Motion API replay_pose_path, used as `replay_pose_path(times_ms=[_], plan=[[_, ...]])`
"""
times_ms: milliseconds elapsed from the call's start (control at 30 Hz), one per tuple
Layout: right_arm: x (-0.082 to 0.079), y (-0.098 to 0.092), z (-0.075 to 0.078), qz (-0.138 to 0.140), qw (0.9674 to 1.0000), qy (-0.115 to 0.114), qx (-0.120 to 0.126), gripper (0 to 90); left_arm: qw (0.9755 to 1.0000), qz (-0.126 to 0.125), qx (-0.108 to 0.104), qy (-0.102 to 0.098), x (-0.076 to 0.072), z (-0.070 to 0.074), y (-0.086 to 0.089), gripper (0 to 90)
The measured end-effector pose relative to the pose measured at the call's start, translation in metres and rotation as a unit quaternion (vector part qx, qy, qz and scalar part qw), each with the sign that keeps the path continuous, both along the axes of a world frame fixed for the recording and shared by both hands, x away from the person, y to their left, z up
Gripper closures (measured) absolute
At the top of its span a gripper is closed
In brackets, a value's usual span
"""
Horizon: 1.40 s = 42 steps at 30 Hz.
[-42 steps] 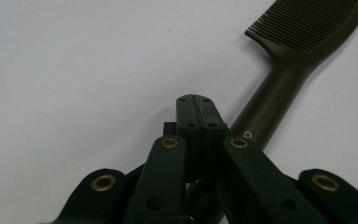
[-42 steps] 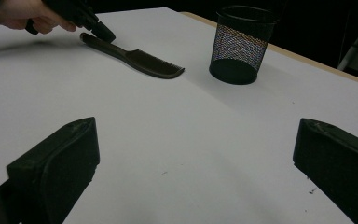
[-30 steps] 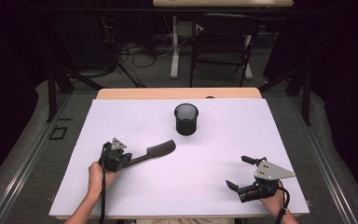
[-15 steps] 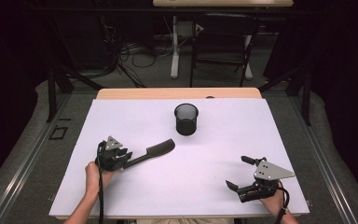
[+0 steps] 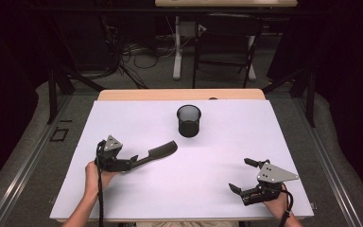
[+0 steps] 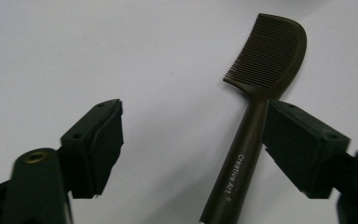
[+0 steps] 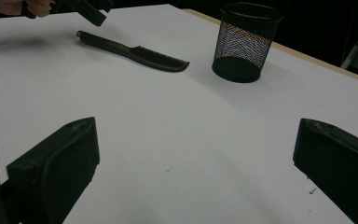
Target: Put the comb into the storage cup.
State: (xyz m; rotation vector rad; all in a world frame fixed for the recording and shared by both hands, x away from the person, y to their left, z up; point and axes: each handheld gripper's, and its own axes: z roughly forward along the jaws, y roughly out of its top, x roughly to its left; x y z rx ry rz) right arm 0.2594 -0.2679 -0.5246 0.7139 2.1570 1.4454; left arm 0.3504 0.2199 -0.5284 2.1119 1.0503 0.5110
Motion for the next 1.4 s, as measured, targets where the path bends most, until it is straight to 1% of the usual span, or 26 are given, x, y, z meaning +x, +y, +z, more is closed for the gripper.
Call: replay_pose_path(times_ms=[33,100,133,167,233,333,433,500,567,600,667,733,767,900,1033,1133,1167,1200,1300,1333,1400], plan=[[0.000,0.000,0.000,0.000,1.0000,-0.001,0.000,0.0,1.0000,-0.003,-0.001,-0.001,0.000,0.001,0.000,17.2],[0.000,0.000,0.001,0.000,1.0000,-0.002,0.001,0.0,1.0000,-0.005,-0.002,-0.006,-0.001,0.002,0.000,15.5],[0.000,0.000,0.001,0.001,1.0000,-0.001,0.001,0.0,0.9999,-0.010,-0.004,-0.011,-0.002,0.003,0.001,14.6],[0.000,0.000,0.001,0.001,1.0000,0.000,0.002,0.0,0.9998,-0.013,0.000,-0.012,-0.003,0.004,0.001,13.4],[0.000,0.000,0.001,0.001,1.0000,-0.001,0.003,0.0,0.9997,-0.018,-0.003,-0.016,-0.003,0.005,0.001,10.1],[0.000,0.000,0.001,0.002,1.0000,-0.001,0.005,0.0,0.9994,-0.025,0.001,-0.025,-0.005,0.006,0.000,6.4],[0.000,0.001,0.002,0.001,1.0000,-0.001,0.005,0.0,0.9990,-0.032,-0.001,-0.031,-0.006,0.008,-0.001,3.0],[0.000,0.001,0.002,0.001,1.0000,-0.001,0.006,0.0,0.9988,-0.038,0.001,-0.031,-0.006,0.008,-0.002,0.1],[0.001,0.001,0.002,0.001,1.0000,-0.001,0.005,0.0,0.9984,-0.047,0.007,-0.030,-0.006,0.008,-0.003,0.1],[0.001,0.001,0.002,0.002,1.0000,0.000,0.004,0.0,0.9984,-0.047,0.007,-0.030,-0.006,0.008,-0.004,0.1],[0.001,0.001,0.001,0.003,1.0000,0.000,0.003,0.0,0.9979,-0.058,0.008,-0.027,-0.005,0.008,-0.006,0.1],[0.001,0.001,0.001,0.003,1.0000,0.001,0.004,0.0,0.9976,-0.062,0.012,-0.027,-0.006,0.009,-0.007,0.0],[0.001,0.001,0.001,0.004,1.0000,0.001,0.004,0.0,0.9971,-0.069,0.015,-0.027,-0.006,0.010,-0.008,0.1],[0.001,0.001,0.002,0.004,1.0000,0.001,0.005,0.0,0.9964,-0.077,0.022,-0.027,-0.006,0.011,-0.011,0.1],[0.001,0.002,0.002,0.006,1.0000,-0.001,0.005,0.0,0.9956,-0.087,0.023,-0.026,-0.005,0.013,-0.012,0.1],[0.003,0.003,0.001,0.007,1.0000,0.000,0.005,0.0,0.9949,-0.094,0.029,-0.021,-0.004,0.013,-0.014,0.1],[0.003,0.003,0.001,0.006,1.0000,0.002,0.004,0.0,0.9947,-0.097,0.029,-0.016,-0.004,0.013,-0.014,0.1],[0.003,0.003,0.000,0.006,1.0000,0.001,0.004,0.0,0.9947,-0.097,0.030,-0.014,-0.004,0.013,-0.015,0.1],[0.002,0.003,0.001,0.007,0.9999,-0.002,0.009,0.0,0.9937,-0.105,0.035,-0.011,-0.002,0.013,-0.017,0.1],[0.002,0.003,0.001,0.009,0.9999,0.003,0.008,0.0,0.9937,-0.106,0.034,-0.010,-0.002,0.013,-0.017,0.1],[0.002,0.004,0.000,0.009,0.9999,0.006,0.005,0.0,0.9933,-0.110,0.037,-0.008,-0.001,0.013,-0.018,0.1]])
